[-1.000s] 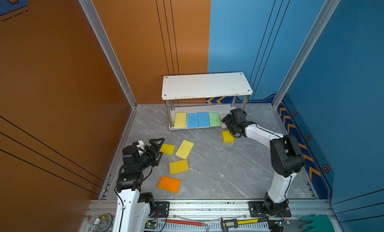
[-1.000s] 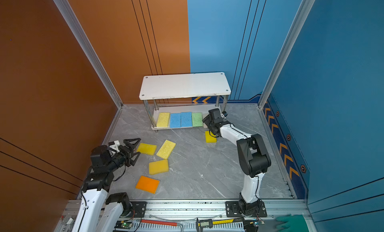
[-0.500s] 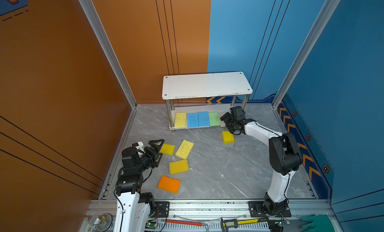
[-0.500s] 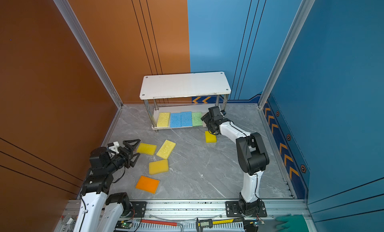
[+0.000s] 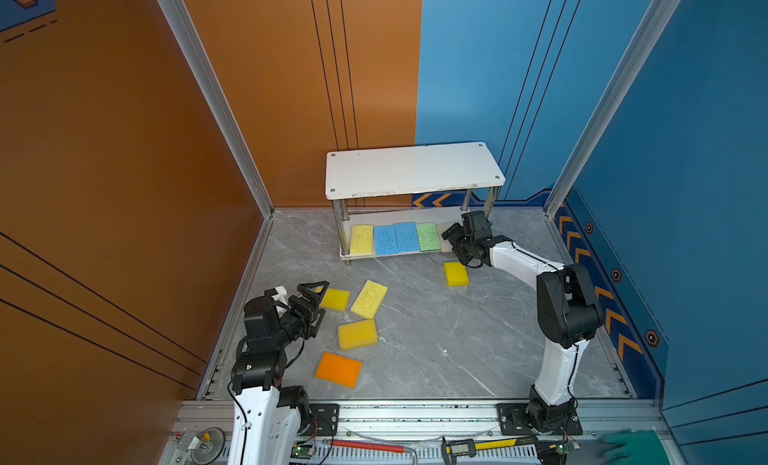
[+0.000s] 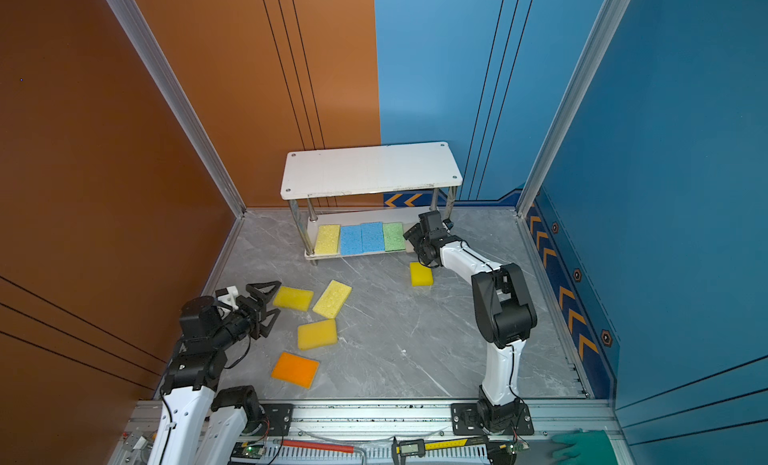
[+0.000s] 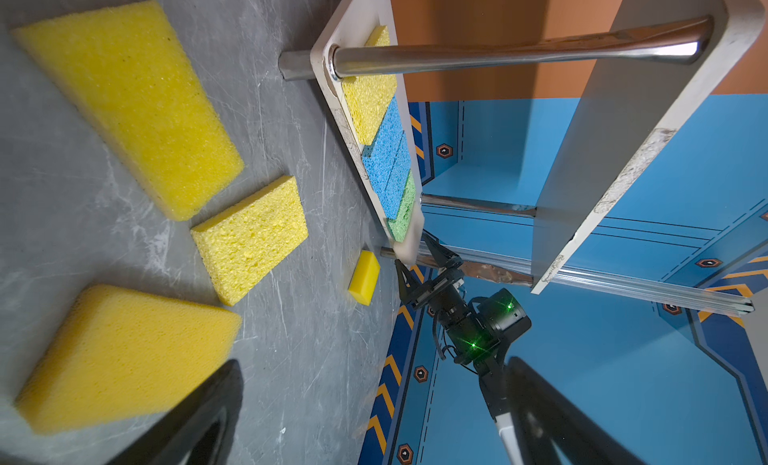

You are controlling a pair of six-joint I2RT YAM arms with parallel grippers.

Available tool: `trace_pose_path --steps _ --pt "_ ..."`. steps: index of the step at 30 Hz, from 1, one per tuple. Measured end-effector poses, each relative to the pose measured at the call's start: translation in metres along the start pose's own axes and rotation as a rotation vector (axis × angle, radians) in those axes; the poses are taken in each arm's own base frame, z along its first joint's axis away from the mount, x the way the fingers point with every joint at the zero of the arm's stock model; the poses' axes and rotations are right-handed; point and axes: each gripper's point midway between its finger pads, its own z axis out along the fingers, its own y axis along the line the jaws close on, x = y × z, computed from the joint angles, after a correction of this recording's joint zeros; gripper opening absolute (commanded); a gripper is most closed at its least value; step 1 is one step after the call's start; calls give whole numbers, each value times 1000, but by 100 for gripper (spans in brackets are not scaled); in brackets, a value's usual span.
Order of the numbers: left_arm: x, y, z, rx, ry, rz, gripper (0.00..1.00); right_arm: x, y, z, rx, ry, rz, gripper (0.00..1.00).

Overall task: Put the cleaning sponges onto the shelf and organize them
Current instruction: 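Lower the white sponge upright beside the green sponge on the lower shelf, then open the right gripper and withdraw it from the shelf toward the robot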

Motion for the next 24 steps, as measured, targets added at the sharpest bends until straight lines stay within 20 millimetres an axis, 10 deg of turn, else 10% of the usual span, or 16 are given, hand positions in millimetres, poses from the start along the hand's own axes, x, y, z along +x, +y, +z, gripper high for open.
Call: trace_pose_path --steps 9,18,21,24 --pt "-1 0 -1 0 -10 3 98 13 -22 -9 -17 26 6 84" --pt "-1 1 0 -4 -10 8 98 0 7 -44 -161 -18 -5 76" --pt "0 2 0 -8 -8 12 98 3 2 -52 -162 -20 -13 57" --pt "1 4 0 -17 -4 19 98 8 -9 -62 -157 -15 -14 16"
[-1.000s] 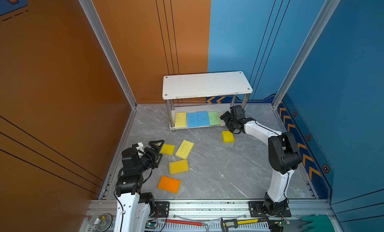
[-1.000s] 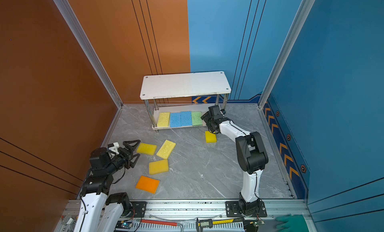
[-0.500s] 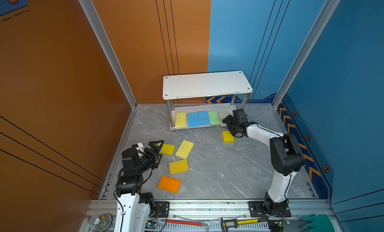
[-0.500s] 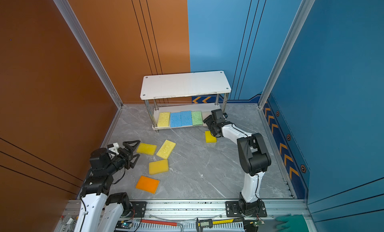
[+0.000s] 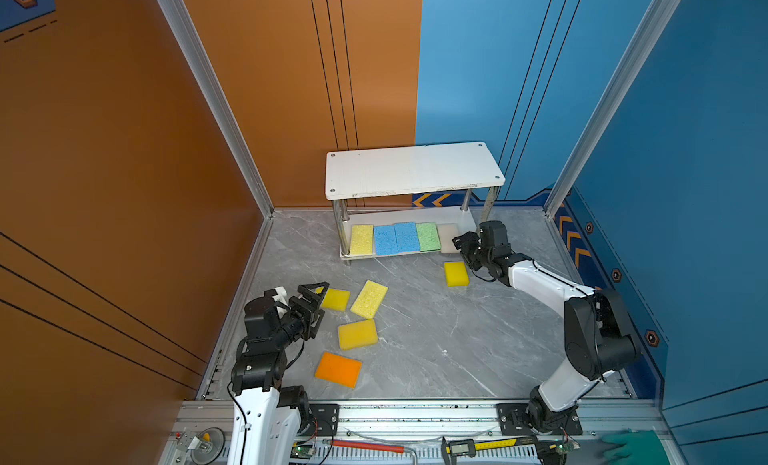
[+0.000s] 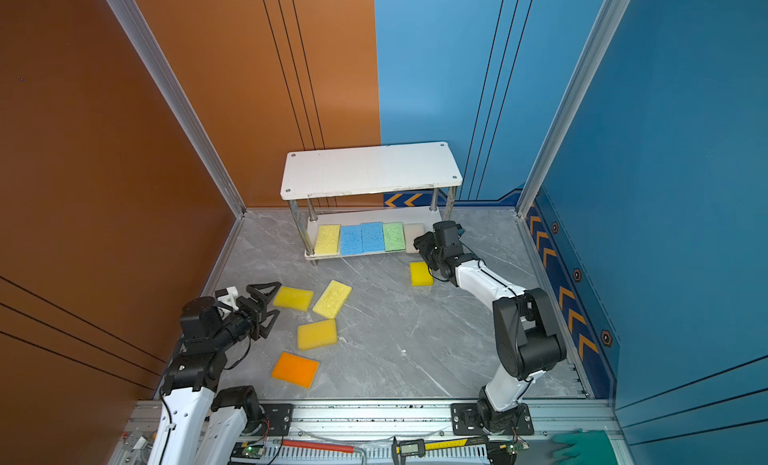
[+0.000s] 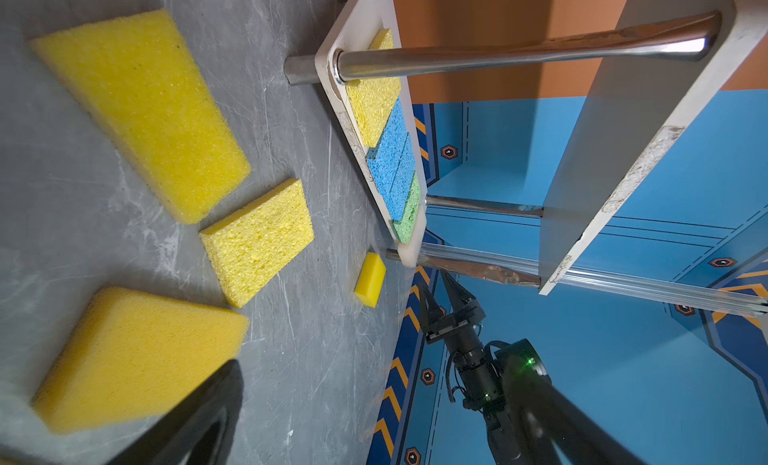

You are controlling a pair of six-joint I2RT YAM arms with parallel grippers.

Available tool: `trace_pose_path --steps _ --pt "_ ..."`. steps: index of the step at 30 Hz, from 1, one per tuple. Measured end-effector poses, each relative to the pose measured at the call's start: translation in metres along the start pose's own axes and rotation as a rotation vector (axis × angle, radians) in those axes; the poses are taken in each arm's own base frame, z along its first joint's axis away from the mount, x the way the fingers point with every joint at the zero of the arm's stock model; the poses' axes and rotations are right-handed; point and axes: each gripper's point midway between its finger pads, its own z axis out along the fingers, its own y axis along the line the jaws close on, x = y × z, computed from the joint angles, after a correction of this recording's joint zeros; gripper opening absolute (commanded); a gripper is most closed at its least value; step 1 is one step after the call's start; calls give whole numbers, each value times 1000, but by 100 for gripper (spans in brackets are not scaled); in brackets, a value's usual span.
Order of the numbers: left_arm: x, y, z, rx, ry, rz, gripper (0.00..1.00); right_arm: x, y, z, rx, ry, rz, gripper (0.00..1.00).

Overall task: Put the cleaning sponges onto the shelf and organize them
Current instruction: 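Open the right gripper and withdraw it from the shelf toward the robot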

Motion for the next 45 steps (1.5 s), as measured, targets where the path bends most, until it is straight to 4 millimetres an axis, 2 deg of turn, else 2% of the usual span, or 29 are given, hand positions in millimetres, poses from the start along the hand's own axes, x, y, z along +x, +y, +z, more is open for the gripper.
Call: trace_pose_path --steps 1,2,15,17,27,35,39,41,43,45 --pt "1 1 0 -5 3 1 98 2 -5 -1 5 6 4 5" --pt "2 2 0 -7 6 3 98 3 -8 -1 8 13 11 0" --pt "1 8 4 -35 17 8 98 17 -48 44 58 75 92 0" --pt "1 10 6 -45 20 10 98 17 -48 51 61 77 98 0" --pt "0 14 10 -67 30 23 98 4 -19 66 7 59 89 0" --pt "-1 12 9 -61 25 26 98 3 -18 69 6 58 89 0" --pt "-1 11 8 -54 23 30 98 10 -29 59 26 67 88 0" --pt "-1 11 7 -53 22 32 98 15 -36 47 48 77 70 13" --pt "-1 11 8 -53 23 35 98 18 -37 29 70 90 29 37" --pt "0 12 9 -59 31 37 98 18 -33 11 77 98 -34 55"
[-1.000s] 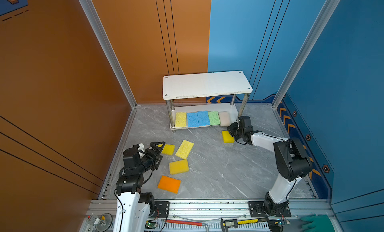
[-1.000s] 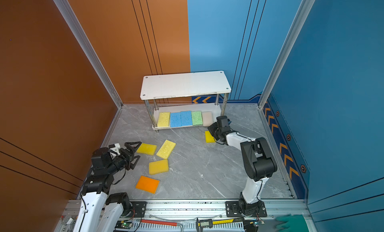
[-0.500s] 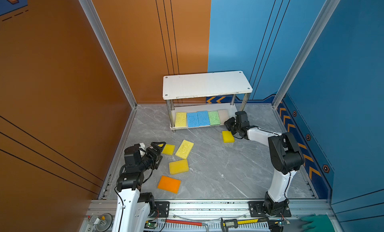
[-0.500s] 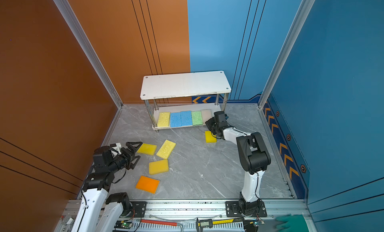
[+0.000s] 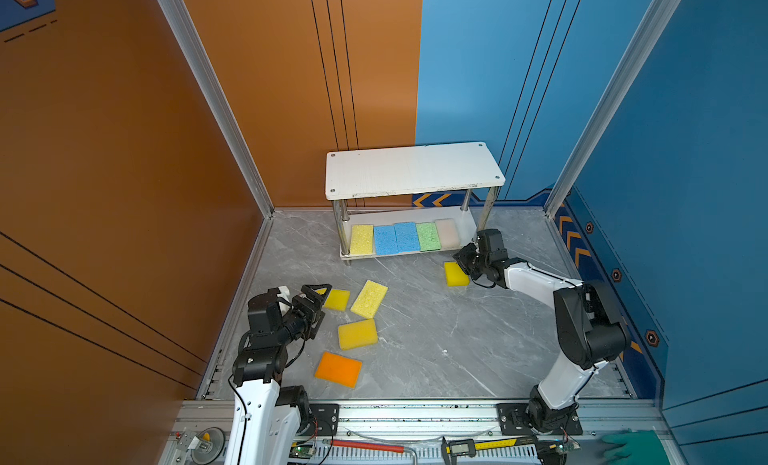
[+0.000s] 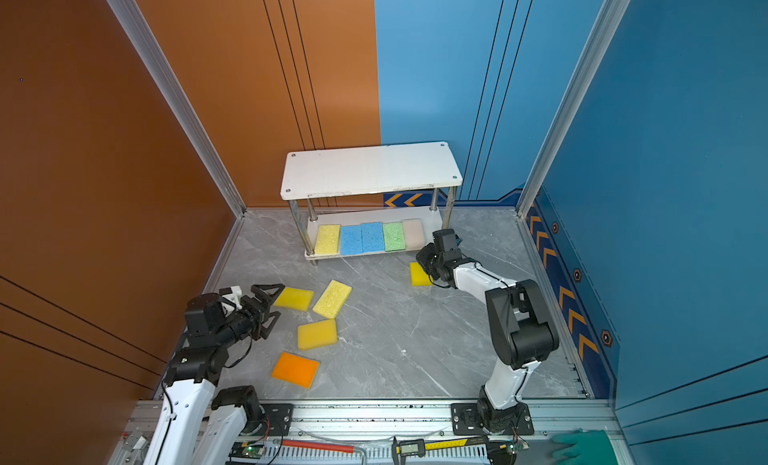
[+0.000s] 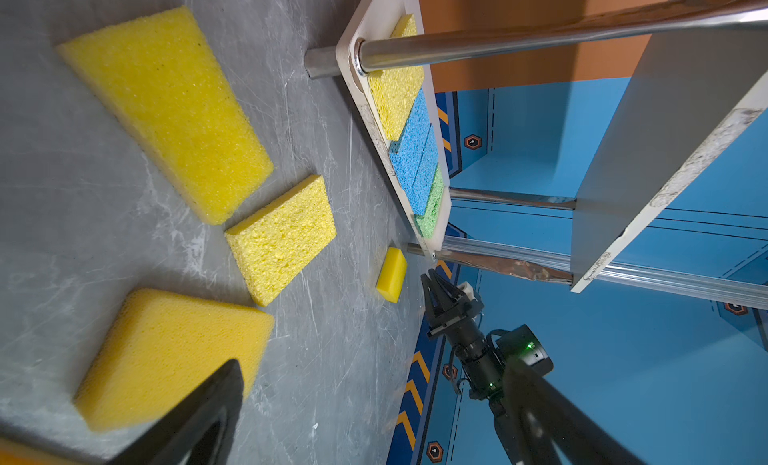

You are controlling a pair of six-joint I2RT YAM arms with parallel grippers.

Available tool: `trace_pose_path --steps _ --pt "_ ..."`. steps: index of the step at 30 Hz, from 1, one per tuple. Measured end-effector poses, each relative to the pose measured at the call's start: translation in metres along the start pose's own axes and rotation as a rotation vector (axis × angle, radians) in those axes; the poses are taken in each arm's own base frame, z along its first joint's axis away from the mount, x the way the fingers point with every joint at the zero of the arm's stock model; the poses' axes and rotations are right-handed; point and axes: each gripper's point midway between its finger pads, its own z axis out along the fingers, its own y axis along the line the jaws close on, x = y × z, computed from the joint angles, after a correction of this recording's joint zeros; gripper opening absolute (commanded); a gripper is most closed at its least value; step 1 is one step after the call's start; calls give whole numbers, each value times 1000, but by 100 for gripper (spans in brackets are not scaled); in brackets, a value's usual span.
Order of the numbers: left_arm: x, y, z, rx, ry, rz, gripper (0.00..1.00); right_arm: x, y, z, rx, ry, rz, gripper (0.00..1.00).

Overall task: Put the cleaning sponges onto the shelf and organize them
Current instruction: 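Open the right gripper and withdraw it from the shelf toward the robot, then grasp the bright yellow foam block with the right gripper while the left gripper approaches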

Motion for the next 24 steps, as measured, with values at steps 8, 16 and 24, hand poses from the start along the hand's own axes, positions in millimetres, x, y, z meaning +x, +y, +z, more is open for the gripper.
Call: trace_pose_path --steps 8,16,24 --pt "41 -1 25 -67 199 111 98 1 -42 -41 138 151 -244 75" --pt "103 2 51 -157 447 297 98 35 -100 -25 276 407 -360 75" --pt "98 -6 49 -136 408 329 98 20 -82 -11 244 402 -432 74"
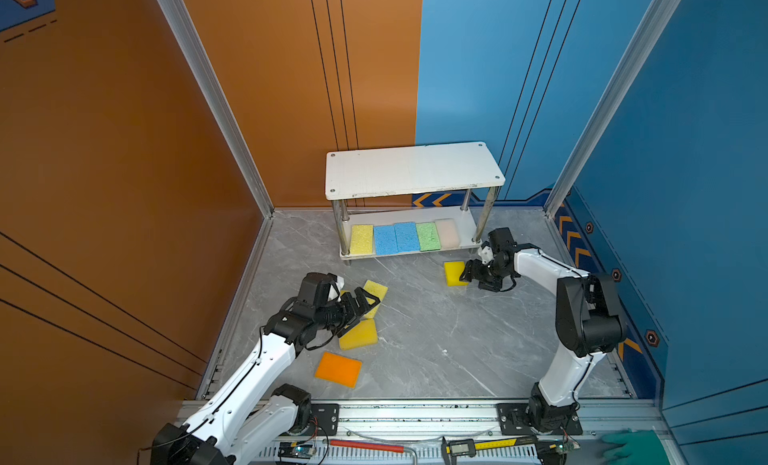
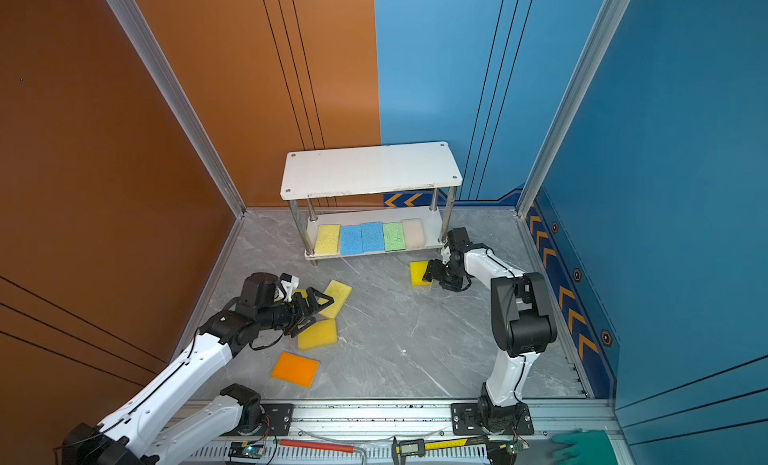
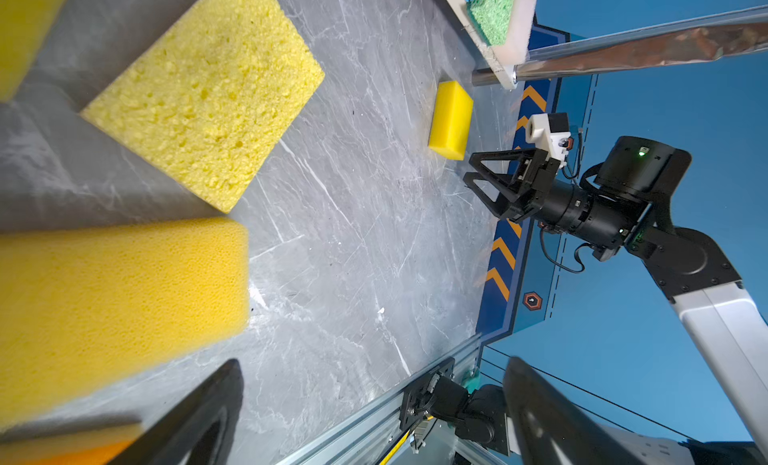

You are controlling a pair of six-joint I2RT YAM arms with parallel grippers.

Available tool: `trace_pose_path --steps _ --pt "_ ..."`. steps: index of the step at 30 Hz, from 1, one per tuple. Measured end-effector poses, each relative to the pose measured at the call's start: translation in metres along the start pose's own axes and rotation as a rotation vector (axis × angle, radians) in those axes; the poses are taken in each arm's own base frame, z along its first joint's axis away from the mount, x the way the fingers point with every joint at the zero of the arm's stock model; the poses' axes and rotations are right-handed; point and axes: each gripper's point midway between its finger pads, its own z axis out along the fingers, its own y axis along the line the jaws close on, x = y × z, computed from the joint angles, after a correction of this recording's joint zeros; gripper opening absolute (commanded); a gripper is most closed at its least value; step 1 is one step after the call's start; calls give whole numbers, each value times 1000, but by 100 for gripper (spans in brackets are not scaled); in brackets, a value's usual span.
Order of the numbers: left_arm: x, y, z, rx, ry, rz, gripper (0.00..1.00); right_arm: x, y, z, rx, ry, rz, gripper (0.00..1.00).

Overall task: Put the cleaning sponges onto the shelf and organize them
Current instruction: 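Grasp the bright yellow foam block with the right gripper while the left gripper approaches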

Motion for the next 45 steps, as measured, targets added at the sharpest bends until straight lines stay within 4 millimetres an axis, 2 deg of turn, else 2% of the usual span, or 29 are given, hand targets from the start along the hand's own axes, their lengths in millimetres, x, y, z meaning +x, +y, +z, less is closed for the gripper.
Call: trace_pose_path --steps 9,13,22,28,33,36,39,42,45 --pt "-12 11 -8 -2 -59 -38 98 -15 0 21 9 22 -15 68" --pt "-15 13 -9 -4 -68 -49 99 -18 7 26 6 24 -31 60" --pt "-19 21 -5 -30 -66 -76 99 -25 11 25 15 9 -43 12" --pt "-23 26 -4 -42 -69 -91 99 -22 15 26 16 15 -54 6" --pt "-24 25 -2 -34 -62 -88 99 -12 26 23 7 21 -81 5" --pt "-26 20 0 -14 -60 -79 99 -3 38 10 -8 16 -108 5" --pt "-27 13 3 15 -56 -64 99 8 61 -11 -56 5 -141 5" --pt "-29 0 9 64 -51 -40 99 24 95 -32 -147 7 -181 5" --pt "-32 -17 16 125 -50 -22 99 50 134 -47 -242 42 -229 5"
